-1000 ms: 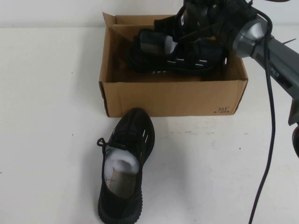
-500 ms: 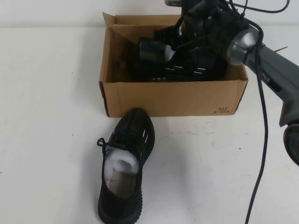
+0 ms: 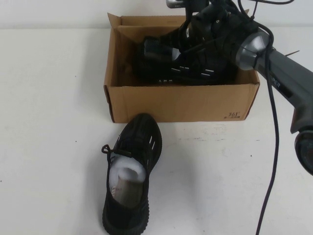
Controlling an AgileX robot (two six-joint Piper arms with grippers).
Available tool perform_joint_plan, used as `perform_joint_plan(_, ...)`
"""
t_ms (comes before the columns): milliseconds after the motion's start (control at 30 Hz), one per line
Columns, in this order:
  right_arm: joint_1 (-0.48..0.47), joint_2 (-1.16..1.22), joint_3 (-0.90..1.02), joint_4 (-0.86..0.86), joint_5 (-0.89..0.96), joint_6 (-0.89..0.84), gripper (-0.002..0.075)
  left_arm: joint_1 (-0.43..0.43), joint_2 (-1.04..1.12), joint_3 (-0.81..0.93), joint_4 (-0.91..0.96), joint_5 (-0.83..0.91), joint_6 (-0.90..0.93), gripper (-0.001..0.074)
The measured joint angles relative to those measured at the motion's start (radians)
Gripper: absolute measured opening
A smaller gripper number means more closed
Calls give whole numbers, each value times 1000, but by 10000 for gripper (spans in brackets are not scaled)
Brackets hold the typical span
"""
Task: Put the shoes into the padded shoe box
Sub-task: Place the shoe in the shoe box
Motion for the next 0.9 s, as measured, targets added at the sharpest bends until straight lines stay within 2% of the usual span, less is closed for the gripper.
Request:
perform_joint_plan(267,3,0,0,51,0,-206,-6,0,0,0,0,0,0,-4)
perform_joint_plan(900,1,28,0,50,-52,-194,3,0,0,0,0,0,0,-4)
